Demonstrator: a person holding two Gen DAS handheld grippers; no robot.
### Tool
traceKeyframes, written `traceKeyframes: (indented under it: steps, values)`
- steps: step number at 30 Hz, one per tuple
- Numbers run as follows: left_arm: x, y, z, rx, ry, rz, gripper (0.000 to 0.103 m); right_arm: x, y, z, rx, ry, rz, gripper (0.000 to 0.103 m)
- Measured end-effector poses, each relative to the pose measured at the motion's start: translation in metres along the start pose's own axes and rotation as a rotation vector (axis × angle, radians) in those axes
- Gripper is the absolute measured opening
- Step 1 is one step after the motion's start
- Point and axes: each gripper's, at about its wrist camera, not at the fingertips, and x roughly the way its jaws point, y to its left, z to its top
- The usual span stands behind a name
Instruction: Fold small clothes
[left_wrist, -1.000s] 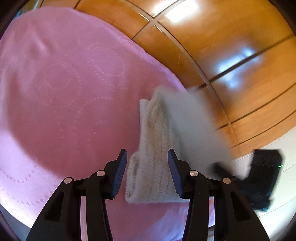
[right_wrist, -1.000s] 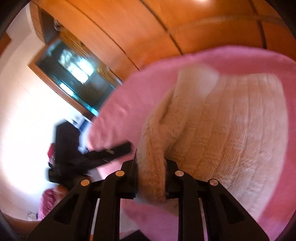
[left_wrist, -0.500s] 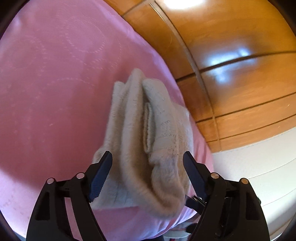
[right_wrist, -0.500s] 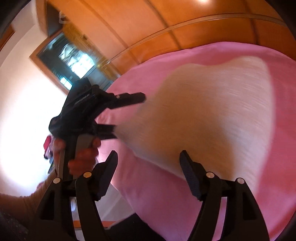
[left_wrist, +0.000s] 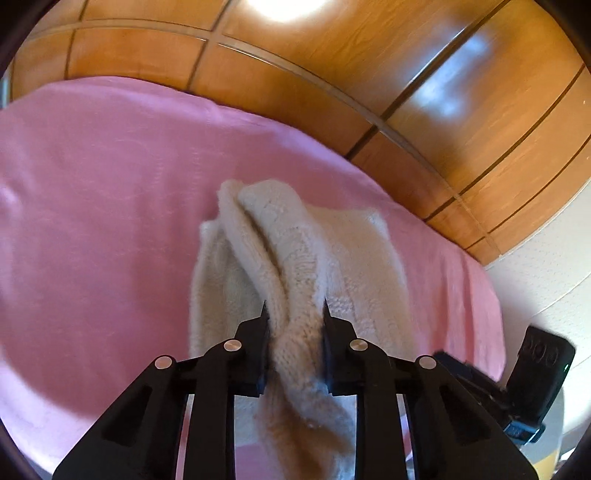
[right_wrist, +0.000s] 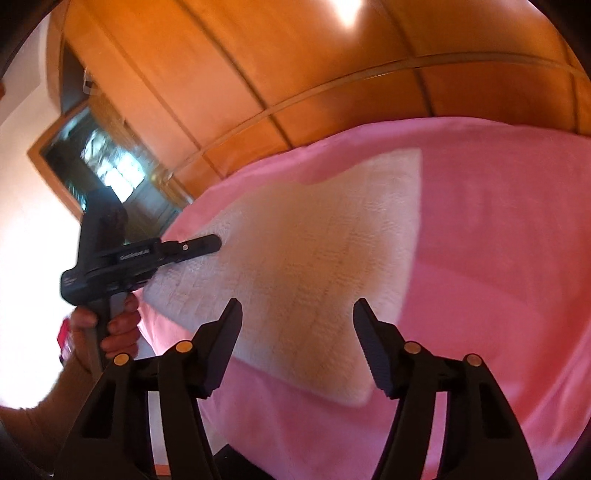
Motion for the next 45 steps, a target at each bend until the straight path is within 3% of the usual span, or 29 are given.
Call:
traceKeyframes:
  steps: [5, 6, 7, 9, 16, 18, 26, 32, 45]
  values:
    - [0.024, 0.034, -0.029, -0.057, 0.056, 0.087, 0.026, 0.055, 0.01, -0.028, -0.088, 0.13, -0.094, 0.06]
    - [0.025, 0.037, -0.032, -0.07, 0.036, 0.107, 0.038, 0.06, 0.013, -0.034, -0.11, 0.116, -0.122, 0.06]
    - [0.024, 0.035, -0.033, -0.06, 0.02, 0.157, 0.057, 0.06, 0.016, -0.036, -0.132, 0.105, -0.141, 0.06]
    - [0.017, 0.028, -0.033, -0.017, -0.01, 0.238, 0.067, 0.06, 0.021, -0.036, -0.149, 0.11, -0.157, 0.06]
    - [0.0, 0.009, -0.023, 0.098, -0.097, 0.31, 0.067, 0.044, 0.015, -0.007, -0.127, 0.085, -0.126, 0.066]
    - [-0.003, 0.004, -0.023, 0.116, -0.121, 0.337, 0.067, 0.035, 0.012, 0.004, -0.116, 0.047, -0.144, 0.072]
    - [-0.009, -0.011, -0.026, 0.182, -0.174, 0.365, 0.067, 0.036, 0.008, 0.053, -0.102, -0.027, -0.209, 0.072]
    - [-0.006, -0.008, -0.024, 0.191, -0.171, 0.37, 0.067, 0.057, 0.01, 0.072, -0.13, -0.025, -0.251, 0.072]
    - [0.007, 0.001, -0.022, 0.183, -0.138, 0.383, 0.067, 0.074, 0.0, 0.081, -0.143, -0.003, -0.279, 0.072]
